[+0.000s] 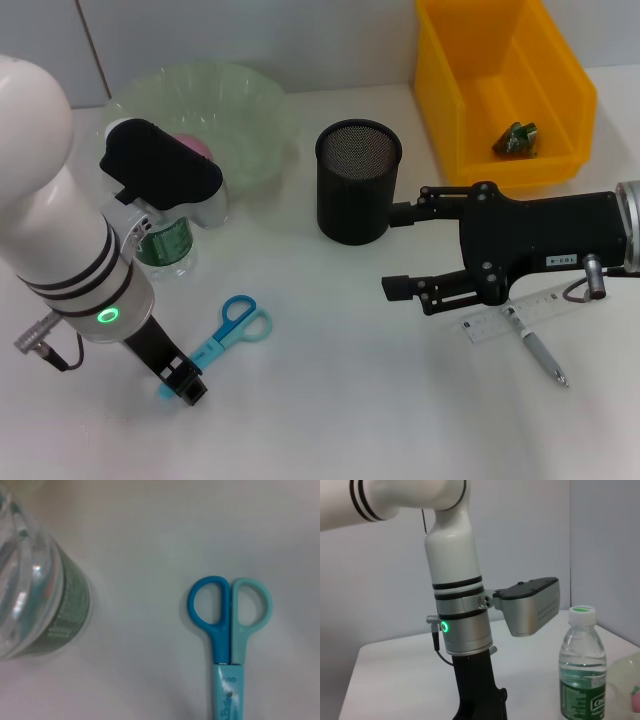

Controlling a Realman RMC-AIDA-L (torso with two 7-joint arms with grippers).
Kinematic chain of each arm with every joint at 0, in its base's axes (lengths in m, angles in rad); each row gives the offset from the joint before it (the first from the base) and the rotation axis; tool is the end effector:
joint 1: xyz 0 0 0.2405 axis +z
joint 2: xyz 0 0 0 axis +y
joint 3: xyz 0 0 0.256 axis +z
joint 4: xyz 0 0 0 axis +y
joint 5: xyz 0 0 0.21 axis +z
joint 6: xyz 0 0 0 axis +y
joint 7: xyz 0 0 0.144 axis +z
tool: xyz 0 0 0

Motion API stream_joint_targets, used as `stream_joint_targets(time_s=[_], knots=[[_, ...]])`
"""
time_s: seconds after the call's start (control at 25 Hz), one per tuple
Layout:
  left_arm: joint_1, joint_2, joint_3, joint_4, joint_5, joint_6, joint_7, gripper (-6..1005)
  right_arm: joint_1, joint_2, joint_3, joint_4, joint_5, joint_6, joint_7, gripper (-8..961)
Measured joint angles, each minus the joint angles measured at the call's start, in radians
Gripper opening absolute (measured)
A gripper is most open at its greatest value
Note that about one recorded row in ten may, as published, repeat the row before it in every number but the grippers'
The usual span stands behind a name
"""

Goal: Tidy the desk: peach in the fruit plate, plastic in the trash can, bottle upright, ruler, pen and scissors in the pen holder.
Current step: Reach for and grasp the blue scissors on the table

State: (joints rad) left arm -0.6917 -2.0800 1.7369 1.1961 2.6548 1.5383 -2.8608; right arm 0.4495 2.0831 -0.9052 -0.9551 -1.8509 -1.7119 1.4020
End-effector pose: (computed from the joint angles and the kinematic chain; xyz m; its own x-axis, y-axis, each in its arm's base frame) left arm -0.1809 0.3315 -0.0604 0.5805 0.6879 -0.4357 0.5040 -0.7238 -0.4713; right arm 0.2188 0.3149 0.0227 0.8692 -0.1145 -0.4810 -0.1930 -0.9742 -0.1169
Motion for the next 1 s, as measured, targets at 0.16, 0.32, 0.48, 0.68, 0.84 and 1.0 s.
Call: stream_joint_targets(time_s=[0.16,0.32,0.48,0.68,0.84,1.0], knots=[[-0.001,0.0,-0.002,-0.007,-0.007,-0.004,0.005,509,0.0,0.0,-0.006,-0.002,0.003,0.0,0.0,825],[-0.001,0.0,-0.002,-0.007,-0.007,-0.005,0.006,506,0.0,0.0,-0.008,-0.002,0.004,0.0,0.0,825],[-0.01,0.0,-0.003,-0.021,-0.008,0.004,0.018,504,0.0,0.0,-0.01,-0.002,0.005,0.0,0.0,825],[-0.015,0.0,0.006,-0.033,-0.008,0.004,0.025,471,0.001,0.0,-0.017,-0.003,0.006,0.0,0.006,825],[-0.016,0.0,0.006,-0.027,-0.009,0.005,0.026,347,0.003,0.0,-0.018,-0.004,0.007,0.0,0.007,825],[-0.017,0.0,0.007,-0.029,-0.009,0.004,0.029,221,0.006,0.0,-0.018,-0.004,0.007,-0.001,0.009,825]])
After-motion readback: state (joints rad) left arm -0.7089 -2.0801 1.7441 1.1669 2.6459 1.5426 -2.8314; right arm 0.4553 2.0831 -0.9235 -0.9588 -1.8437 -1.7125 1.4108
